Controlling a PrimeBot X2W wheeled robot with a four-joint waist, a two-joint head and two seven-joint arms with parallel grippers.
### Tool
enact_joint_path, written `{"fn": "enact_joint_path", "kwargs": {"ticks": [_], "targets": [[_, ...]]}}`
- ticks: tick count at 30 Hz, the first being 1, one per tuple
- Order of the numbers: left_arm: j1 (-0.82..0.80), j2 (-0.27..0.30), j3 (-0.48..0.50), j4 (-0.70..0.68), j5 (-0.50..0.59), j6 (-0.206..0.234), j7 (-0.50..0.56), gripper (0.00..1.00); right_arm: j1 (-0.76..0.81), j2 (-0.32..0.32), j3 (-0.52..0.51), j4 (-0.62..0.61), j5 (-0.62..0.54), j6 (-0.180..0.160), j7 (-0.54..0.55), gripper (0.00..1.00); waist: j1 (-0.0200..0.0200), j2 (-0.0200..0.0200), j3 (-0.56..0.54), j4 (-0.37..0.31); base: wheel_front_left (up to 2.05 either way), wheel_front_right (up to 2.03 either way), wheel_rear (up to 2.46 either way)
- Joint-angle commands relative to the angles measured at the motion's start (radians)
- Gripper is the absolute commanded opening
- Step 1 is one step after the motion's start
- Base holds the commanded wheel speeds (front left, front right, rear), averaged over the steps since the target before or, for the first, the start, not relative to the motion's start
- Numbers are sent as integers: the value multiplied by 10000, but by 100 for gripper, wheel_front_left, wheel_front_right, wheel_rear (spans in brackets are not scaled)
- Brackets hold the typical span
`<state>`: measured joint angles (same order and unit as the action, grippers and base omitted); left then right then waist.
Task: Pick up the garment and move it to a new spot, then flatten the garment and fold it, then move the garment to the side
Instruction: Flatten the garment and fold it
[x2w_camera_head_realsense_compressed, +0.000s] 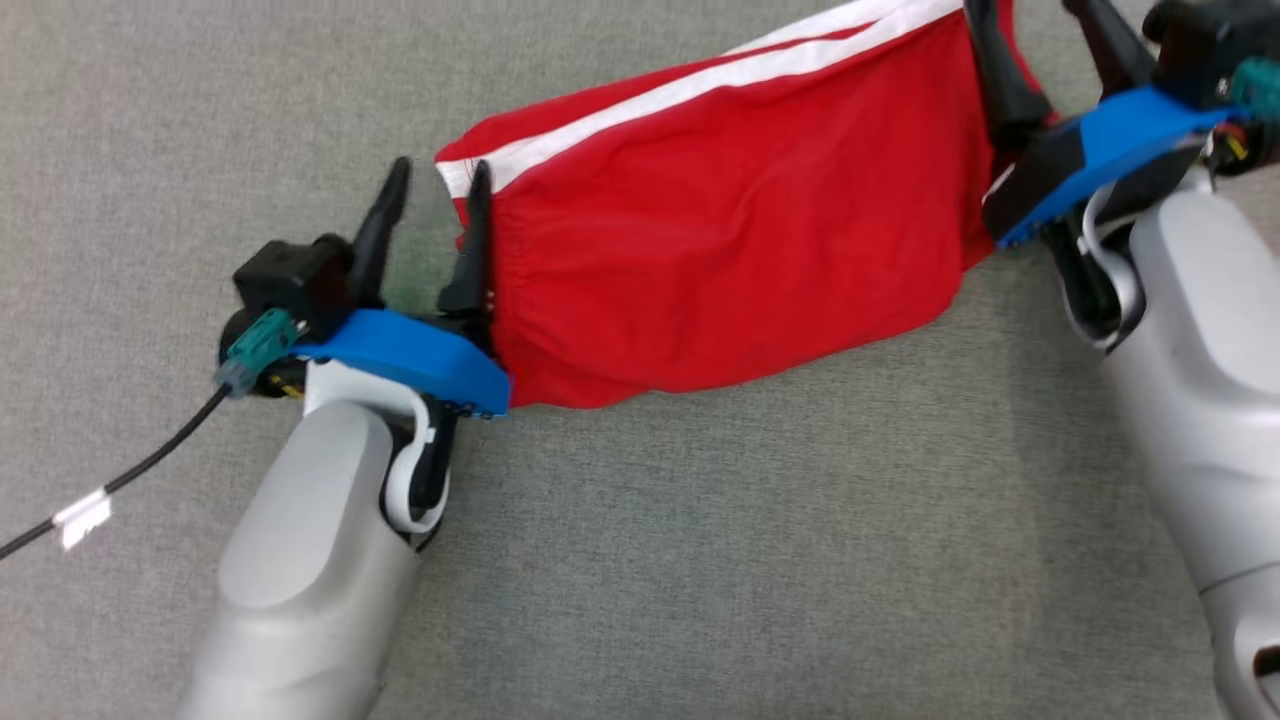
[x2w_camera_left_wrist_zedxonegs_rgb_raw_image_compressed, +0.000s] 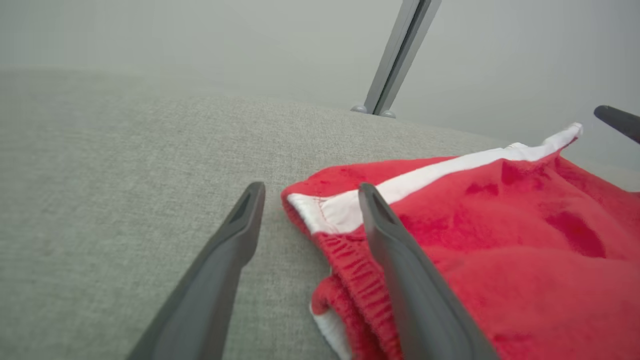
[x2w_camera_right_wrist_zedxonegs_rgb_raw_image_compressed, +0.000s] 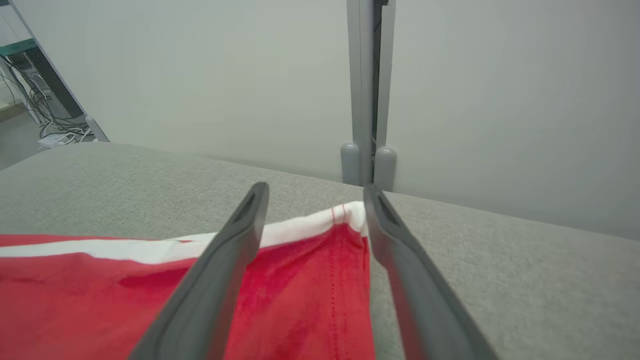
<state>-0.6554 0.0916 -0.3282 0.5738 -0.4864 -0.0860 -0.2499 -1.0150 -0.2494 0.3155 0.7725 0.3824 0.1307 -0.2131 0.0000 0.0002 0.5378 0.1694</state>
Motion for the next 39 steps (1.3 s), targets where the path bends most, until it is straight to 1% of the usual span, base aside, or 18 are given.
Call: {"fn": "enact_joint_path", "kwargs": {"ticks": [1,3,5,8,13,16,21,26,32,39], "targets": [[176,107,127,-162,144,144,-107,100,326,17,-32,-50,-97,1,-182,100,0,-2,-223,-191,0,0,0],[460,250,302,-615,548,473,-150,100,664,77,-144,-307,-218,1,-408,100,0,-2,-479,-381,0,0,0],[849,322,603,-1425,965,752,-155,100,1112,142,-376,-719,-386,1,-501,100,0,-2,-720,-586,0,0,0],[1541,498,938,-2392,1442,967,-153,100,1960,322,-956,-1726,-686,1,-516,100,0,-2,-1084,-899,0,0,0],[2389,825,1212,-3098,1925,965,-156,100,3767,811,-1944,-3412,-1256,1,-521,100,0,-2,-1717,-1421,0,0,0],[2802,1044,1251,-3237,2093,955,-157,100,4807,1122,-2395,-4066,-1554,3,-521,100,0,-2,-2075,-1677,0,0,0],[3508,1330,1254,-3357,2248,1045,-158,100,6310,1510,-2813,-5054,-1853,3,-401,100,0,-2,-2558,-2047,0,0,0],[4311,1530,1341,-3551,2197,1184,-117,100,7629,1759,-2925,-6018,-1987,1,9,100,0,-2,-3008,-2306,0,0,0],[5114,1559,1434,-3845,2066,1488,84,100,8635,1904,-2941,-6949,-2081,1,576,100,0,-2,-3389,-2376,0,0,0],[5509,1573,1404,-4156,1982,1654,242,100,9088,1955,-3067,-7525,-2118,1,997,100,0,-2,-3490,-2285,0,0,0]]}}
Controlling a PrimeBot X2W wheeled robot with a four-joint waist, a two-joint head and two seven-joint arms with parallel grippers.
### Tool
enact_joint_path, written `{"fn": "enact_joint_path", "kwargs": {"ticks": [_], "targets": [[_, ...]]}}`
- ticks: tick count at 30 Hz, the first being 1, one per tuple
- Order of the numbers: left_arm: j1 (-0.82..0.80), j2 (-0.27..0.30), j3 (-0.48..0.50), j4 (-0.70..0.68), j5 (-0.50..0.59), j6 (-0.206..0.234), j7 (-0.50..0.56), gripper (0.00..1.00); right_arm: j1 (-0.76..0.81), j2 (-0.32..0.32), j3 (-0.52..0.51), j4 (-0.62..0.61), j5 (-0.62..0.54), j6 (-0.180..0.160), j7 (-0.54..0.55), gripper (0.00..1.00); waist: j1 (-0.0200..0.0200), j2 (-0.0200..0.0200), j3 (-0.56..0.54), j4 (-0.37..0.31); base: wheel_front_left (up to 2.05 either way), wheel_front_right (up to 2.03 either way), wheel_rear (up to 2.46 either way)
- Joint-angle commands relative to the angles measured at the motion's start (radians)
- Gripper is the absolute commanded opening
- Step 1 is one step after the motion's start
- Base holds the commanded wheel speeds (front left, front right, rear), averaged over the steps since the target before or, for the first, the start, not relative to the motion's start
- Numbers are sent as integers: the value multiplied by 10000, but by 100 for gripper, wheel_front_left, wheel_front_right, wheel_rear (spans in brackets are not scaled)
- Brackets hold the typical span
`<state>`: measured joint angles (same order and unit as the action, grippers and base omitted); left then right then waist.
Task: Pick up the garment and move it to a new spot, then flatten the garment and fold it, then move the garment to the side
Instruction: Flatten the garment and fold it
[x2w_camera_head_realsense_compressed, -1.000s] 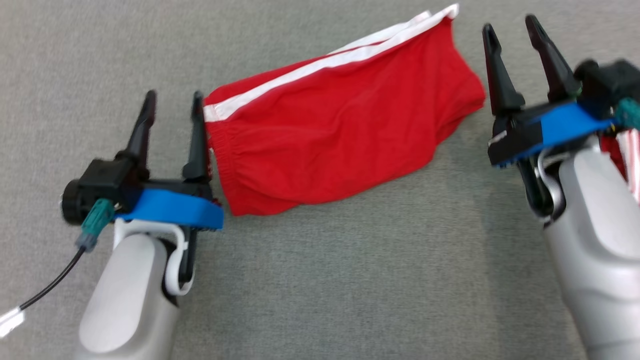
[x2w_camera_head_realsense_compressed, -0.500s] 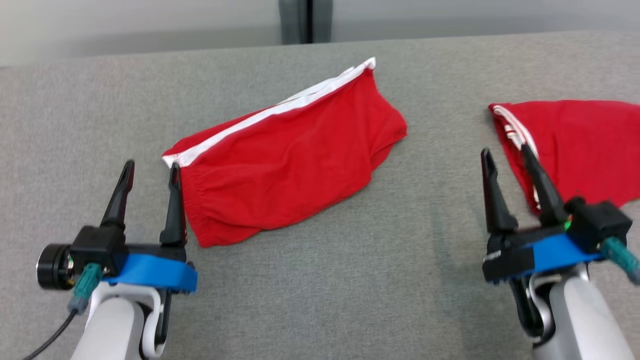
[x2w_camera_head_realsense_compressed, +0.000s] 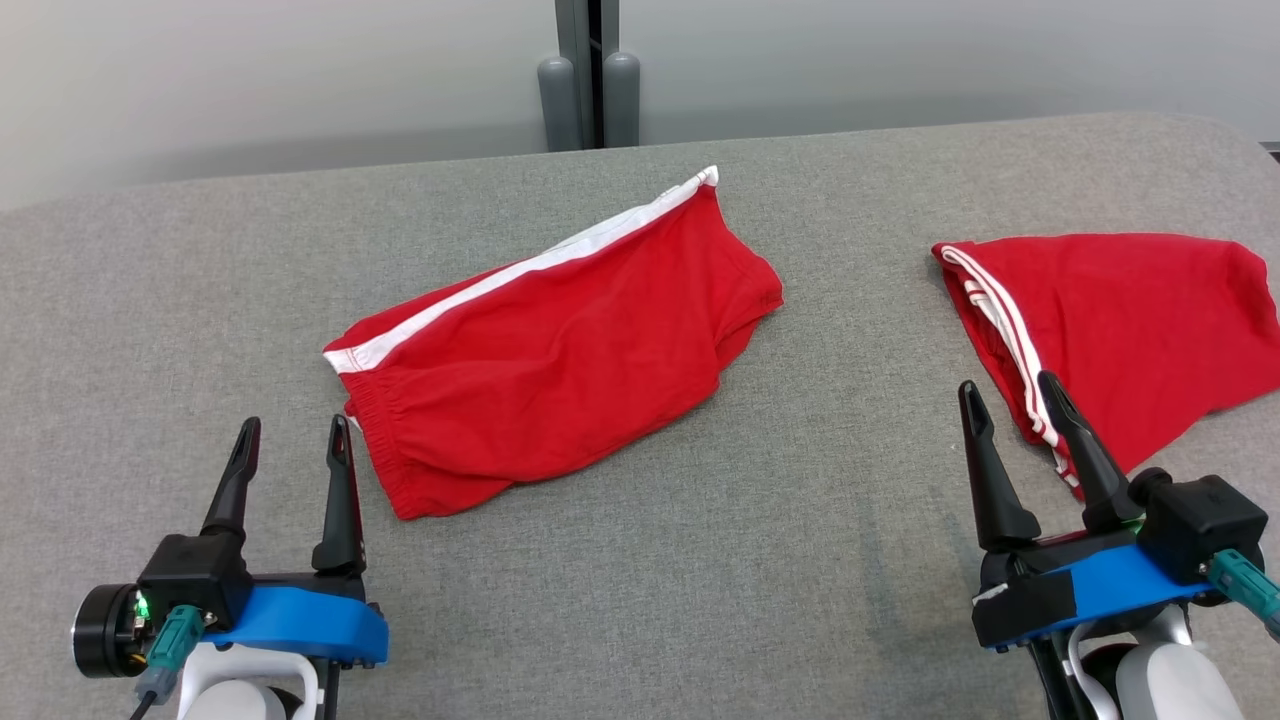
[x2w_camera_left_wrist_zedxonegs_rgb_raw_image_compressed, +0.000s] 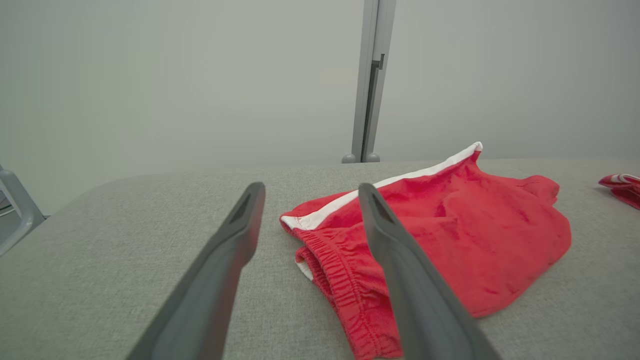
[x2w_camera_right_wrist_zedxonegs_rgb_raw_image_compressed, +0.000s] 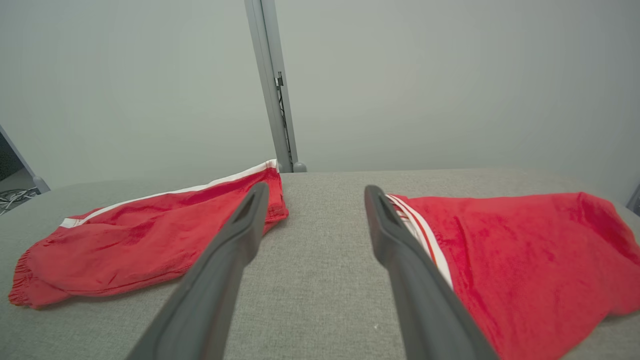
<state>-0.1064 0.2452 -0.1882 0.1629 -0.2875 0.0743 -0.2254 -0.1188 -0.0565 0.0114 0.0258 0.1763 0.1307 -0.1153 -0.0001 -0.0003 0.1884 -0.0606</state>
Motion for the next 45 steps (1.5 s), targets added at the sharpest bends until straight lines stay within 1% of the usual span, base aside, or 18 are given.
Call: {"fn": "enact_joint_path", "kwargs": {"ticks": [1,7,9,10,15,18,23,28,29,30,31,33,34,35,36,40,45], "targets": [[44,44,8,-80,-18,57,5,100,149,29,-38,-99,-54,3,63,100,1,3,5,15,0,0,0],[22,151,37,-210,-79,115,69,100,247,53,-121,-254,1,3,145,100,1,3,49,-14,0,0,0],[-238,171,-26,-345,-14,132,80,100,-55,54,-186,-192,37,3,258,100,1,3,301,94,0,0,0],[-538,151,-87,-483,47,88,36,100,-560,-56,-250,-4,1,3,371,100,1,3,699,312,0,0,0],[-1332,-26,-307,-683,171,0,-99,100,-1745,-321,-220,623,94,3,590,100,1,3,1746,879,0,0,0],[-1854,-218,-479,-664,284,-98,-214,100,-2702,-573,12,1285,134,3,753,100,1,3,2304,1240,0,0,0],[-2404,-528,-722,-470,414,-226,-339,100,-4298,-849,518,3087,286,3,1029,100,1,3,2742,1668,0,0,0],[-2619,-761,-769,-243,443,-359,-399,100,-5670,-969,861,5110,504,1,1477,100,1,3,2819,1827,0,0,0],[-2619,-761,-769,-243,443,-359,-399,100,-5670,-969,861,5110,504,1,1477,100,1,3,2819,1827,0,0,0],[-2676,-803,-752,-185,456,-387,-403,100,-6006,-983,870,5894,527,1,1789,100,1,3,2808,1862,0,0,0],[-2676,-803,-752,-185,456,-387,-403,100,-6006,-983,870,5894,527,1,1789,100,1,3,2808,1862,0,0,0],[-2720,-848,-723,-185,508,-450,-408,100,-6313,-865,1003,6443,758,1,2004,100,1,3,2796,1898,0,0,0],[-2707,-862,-699,-192,530,-473,-408,100,-6382,-847,1070,6661,845,3,2071,52,1,3,2783,1904,0,0,0],[-2682,-884,-679,-205,543,-472,-409,100,-6459,-824,1130,6788,949,3,2050,33,1,3,2770,1904,0,0,0],[-2653,-906,-659,-211,588,-479,-410,100,-6509,-806,1196,6889,1054,3,1994,0,1,3,2751,1901,0,0,0],[-2388,-935,-555,-214,693,-502,-403,100,-6313,-745,1414,6929,1426,3,1416,0,1,3,2530,1762,0,0,0],[-2031,-884,-385,-165,733,-552,-405,100,-5353,-472,1506,6582,1850,1,511,0,1,3,2092,1399,0,0,0]]}}
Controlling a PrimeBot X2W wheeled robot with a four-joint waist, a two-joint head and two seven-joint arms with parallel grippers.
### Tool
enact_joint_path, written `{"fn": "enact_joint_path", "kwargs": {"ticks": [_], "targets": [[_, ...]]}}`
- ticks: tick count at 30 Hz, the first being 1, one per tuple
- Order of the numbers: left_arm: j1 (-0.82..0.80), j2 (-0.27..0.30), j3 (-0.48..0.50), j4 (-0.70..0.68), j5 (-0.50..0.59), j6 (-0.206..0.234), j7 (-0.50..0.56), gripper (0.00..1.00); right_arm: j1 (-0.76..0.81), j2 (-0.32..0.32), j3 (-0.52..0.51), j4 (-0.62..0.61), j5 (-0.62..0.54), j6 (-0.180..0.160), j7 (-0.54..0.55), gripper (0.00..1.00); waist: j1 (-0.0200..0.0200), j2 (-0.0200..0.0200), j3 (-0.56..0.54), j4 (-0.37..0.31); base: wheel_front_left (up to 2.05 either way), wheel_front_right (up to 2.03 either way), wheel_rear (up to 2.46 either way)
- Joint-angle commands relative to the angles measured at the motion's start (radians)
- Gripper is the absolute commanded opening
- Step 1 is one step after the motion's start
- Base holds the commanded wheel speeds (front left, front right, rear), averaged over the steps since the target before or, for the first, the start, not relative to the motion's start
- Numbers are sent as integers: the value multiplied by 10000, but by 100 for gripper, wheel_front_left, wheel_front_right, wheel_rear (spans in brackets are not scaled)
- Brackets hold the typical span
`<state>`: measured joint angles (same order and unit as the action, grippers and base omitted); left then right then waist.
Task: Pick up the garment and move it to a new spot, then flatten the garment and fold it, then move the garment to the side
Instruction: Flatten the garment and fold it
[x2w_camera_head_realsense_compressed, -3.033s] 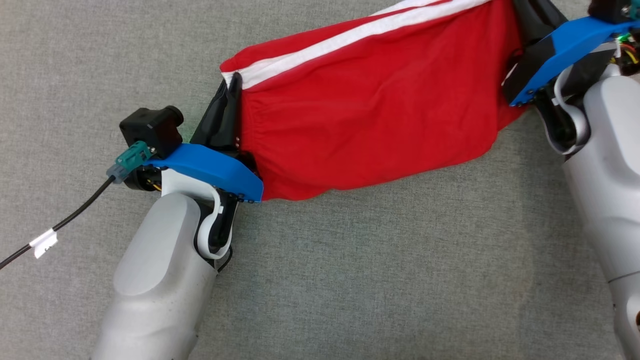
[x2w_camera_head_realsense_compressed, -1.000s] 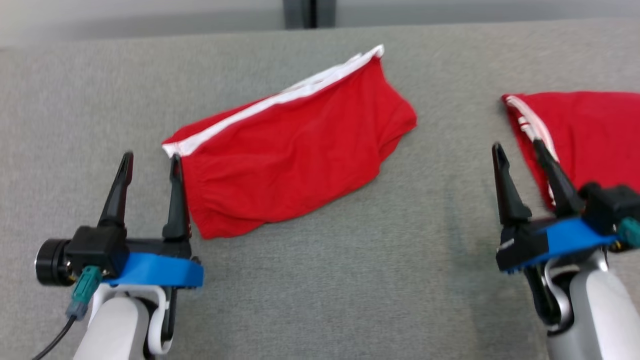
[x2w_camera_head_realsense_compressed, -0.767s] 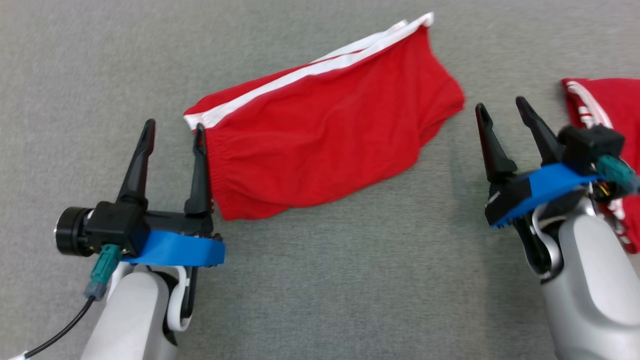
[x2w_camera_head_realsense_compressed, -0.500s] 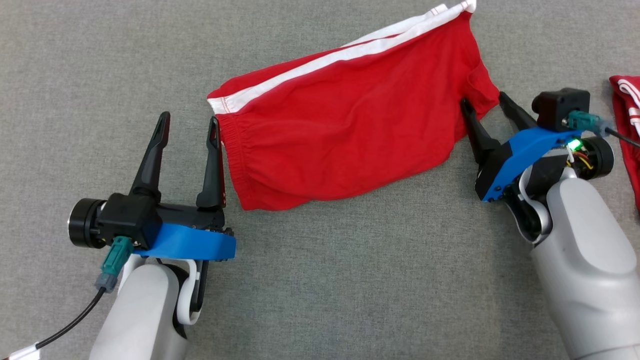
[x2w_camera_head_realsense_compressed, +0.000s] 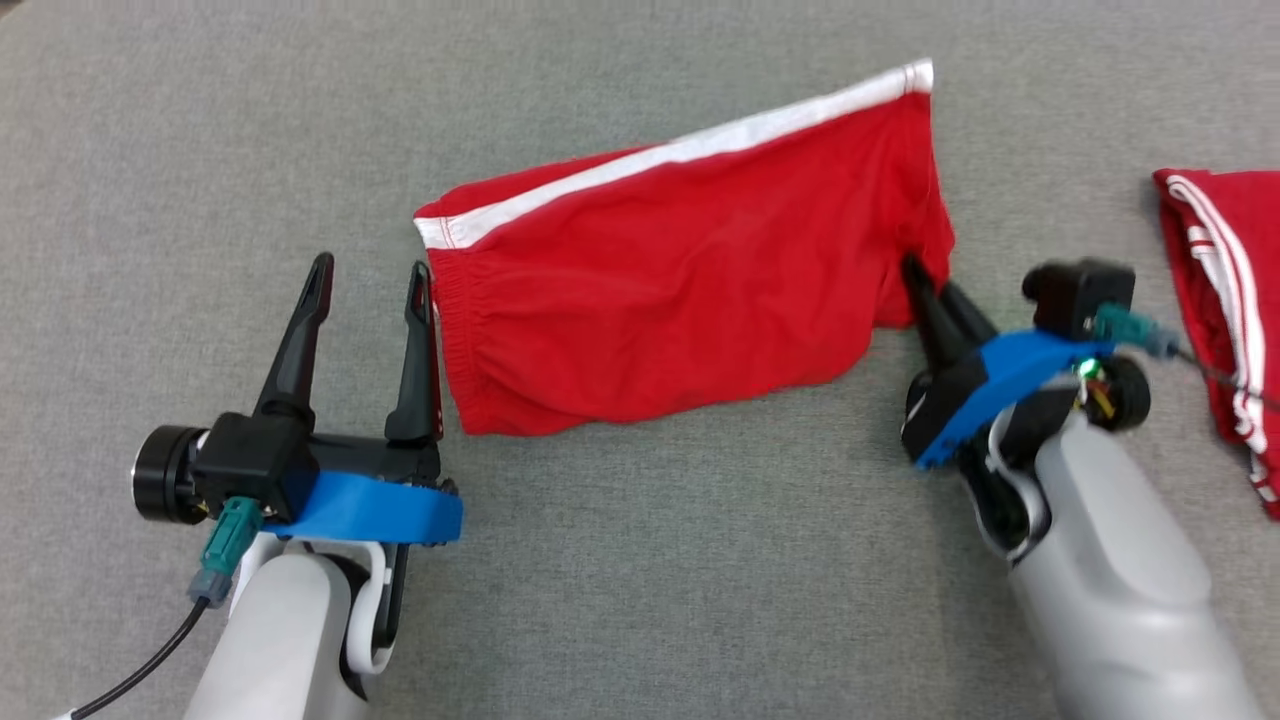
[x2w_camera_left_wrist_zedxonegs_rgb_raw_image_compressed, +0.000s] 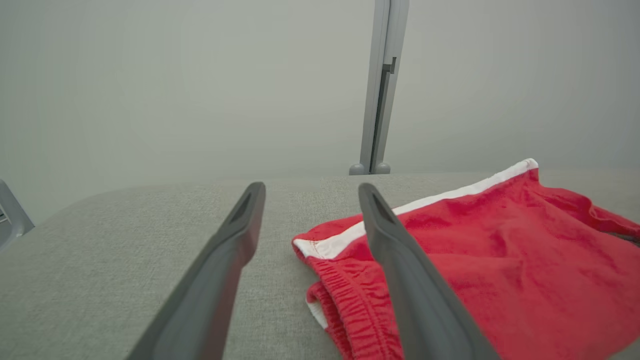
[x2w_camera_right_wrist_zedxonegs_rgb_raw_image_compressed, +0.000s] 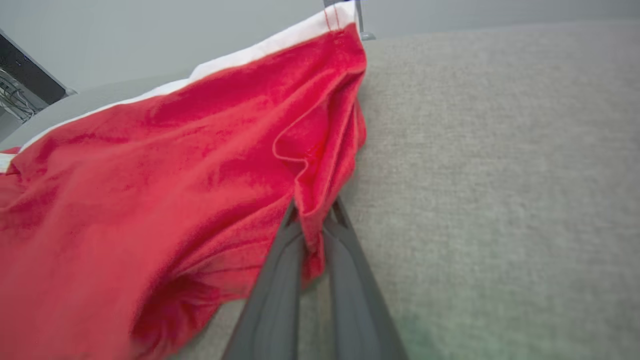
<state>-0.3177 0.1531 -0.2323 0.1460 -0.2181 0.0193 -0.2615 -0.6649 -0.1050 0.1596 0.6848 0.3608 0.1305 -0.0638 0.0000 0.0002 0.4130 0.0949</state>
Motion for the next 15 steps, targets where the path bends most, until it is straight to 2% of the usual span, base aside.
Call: {"fn": "enact_joint_path", "kwargs": {"ticks": [1,8,15], "targets": [[157,74,83,33,58,-15,-44,100,368,57,12,-120,155,5,-136,0,0,-2,-246,-227,0,0,0],[745,178,171,239,46,-31,-45,100,2935,283,-319,-1411,535,3,-850,0,0,-2,-1068,-608,0,0,0],[1080,236,109,352,-21,-42,-46,100,4508,453,-968,-2782,384,3,-422,0,0,-2,-1390,-676,0,0,0]]}}
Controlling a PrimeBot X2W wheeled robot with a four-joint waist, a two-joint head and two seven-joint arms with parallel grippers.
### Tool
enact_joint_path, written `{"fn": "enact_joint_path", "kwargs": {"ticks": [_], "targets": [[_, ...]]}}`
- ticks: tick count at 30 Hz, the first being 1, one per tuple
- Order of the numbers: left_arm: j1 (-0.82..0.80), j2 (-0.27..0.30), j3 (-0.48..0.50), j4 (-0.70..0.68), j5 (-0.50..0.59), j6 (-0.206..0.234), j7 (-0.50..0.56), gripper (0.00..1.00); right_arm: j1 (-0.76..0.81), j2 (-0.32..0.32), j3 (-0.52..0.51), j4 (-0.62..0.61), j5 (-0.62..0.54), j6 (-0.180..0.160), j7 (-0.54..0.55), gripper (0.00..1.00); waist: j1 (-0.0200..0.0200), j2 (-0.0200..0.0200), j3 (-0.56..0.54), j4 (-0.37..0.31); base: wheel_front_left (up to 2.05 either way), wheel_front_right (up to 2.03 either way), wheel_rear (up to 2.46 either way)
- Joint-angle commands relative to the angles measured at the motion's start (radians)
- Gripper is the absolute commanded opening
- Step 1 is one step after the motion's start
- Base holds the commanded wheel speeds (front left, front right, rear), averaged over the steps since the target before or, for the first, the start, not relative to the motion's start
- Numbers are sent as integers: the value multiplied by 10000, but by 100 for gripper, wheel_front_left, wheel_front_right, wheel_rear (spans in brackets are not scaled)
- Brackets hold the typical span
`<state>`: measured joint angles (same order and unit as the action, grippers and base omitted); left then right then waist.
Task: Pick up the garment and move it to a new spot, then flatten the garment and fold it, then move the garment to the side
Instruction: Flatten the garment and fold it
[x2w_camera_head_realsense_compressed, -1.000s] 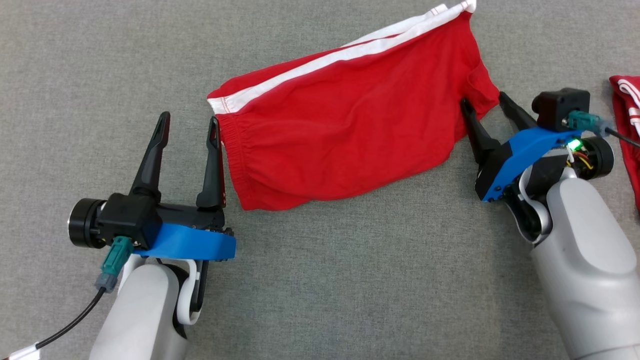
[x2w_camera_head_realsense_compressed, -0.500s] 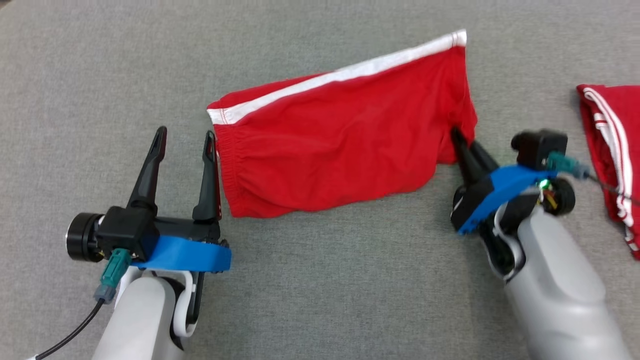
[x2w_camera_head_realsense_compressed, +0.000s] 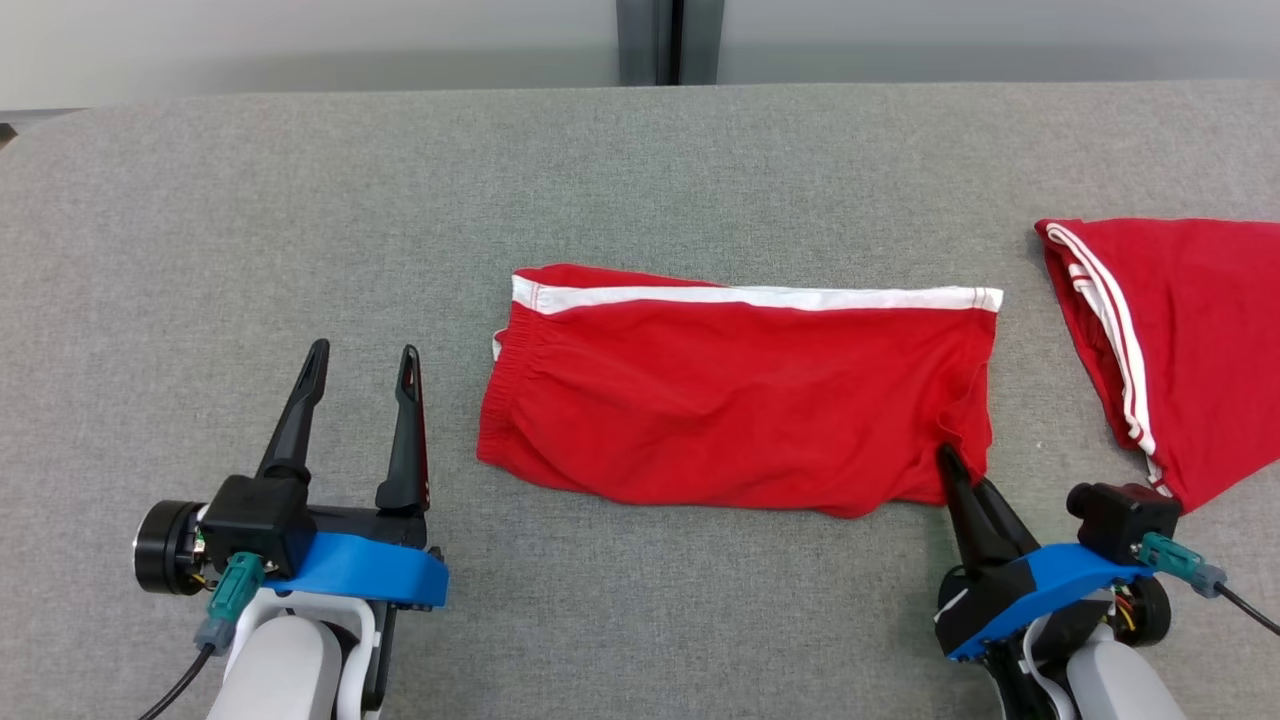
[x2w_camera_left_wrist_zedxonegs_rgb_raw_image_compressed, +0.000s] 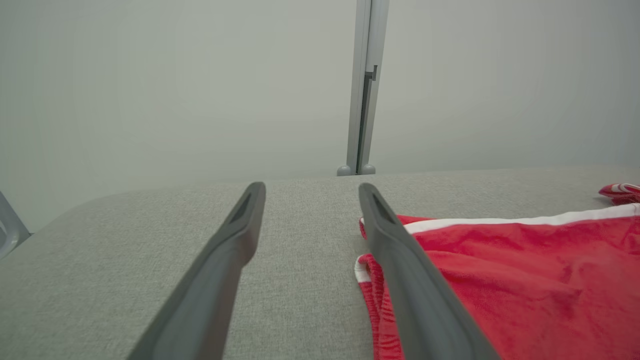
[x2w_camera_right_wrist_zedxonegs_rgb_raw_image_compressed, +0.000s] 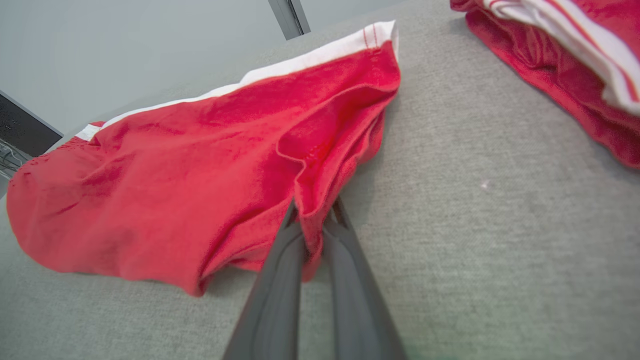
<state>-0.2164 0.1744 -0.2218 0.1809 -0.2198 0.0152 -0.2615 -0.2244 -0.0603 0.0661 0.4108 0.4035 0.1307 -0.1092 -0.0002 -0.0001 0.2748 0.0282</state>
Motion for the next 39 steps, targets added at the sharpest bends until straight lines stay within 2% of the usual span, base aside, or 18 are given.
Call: {"fn": "enact_joint_path", "kwargs": {"ticks": [1,9,13,17,20,25,30,31,32,33,39], "targets": [[80,16,-12,9,-20,-5,-46,100,225,18,-135,-168,-99,1,114,0,2,1,-26,2,0,0,0],[-73,-82,-185,64,-35,-42,-44,100,428,74,-486,-1192,-689,3,823,0,2,1,-97,241,0,0,0],[-171,-139,-280,125,8,-42,-44,100,-371,50,361,-2186,-1232,3,1337,0,2,1,-93,403,0,0,0],[-321,-182,-336,143,80,-54,-45,100,-1223,55,1680,-2642,-1279,3,1770,0,2,1,-42,622,0,0,0],[-464,-241,-339,162,92,-69,-45,100,-1850,74,2766,-2408,-974,3,1977,0,2,1,28,822,0,0,0],[-647,-396,-373,158,104,-133,-45,100,-2564,87,4492,-1280,-34,3,1937,0,2,1,198,1186,0,0,0],[-618,-490,-323,227,102,-144,-45,100,-2925,83,5590,-100,735,3,1621,0,2,1,329,1378,0,0,0],[-618,-510,-318,238,107,-158,-45,100,-3010,83,5695,52,791,3,1469,26,2,1,352,1395,0,0,0],[-621,-528,-307,241,119,-162,-45,100,-3072,84,5808,205,873,3,1342,85,2,1,371,1401,0,0,0],[-627,-538,-293,244,116,-171,-45,100,-3136,84,5906,338,895,3,1211,100,2,1,386,1399,0,0,0],[-616,-568,-190,275,196,-168,-45,100,-3593,87,6345,265,795,3,-466,100,2,1,367,1270,0,0,0]]}}
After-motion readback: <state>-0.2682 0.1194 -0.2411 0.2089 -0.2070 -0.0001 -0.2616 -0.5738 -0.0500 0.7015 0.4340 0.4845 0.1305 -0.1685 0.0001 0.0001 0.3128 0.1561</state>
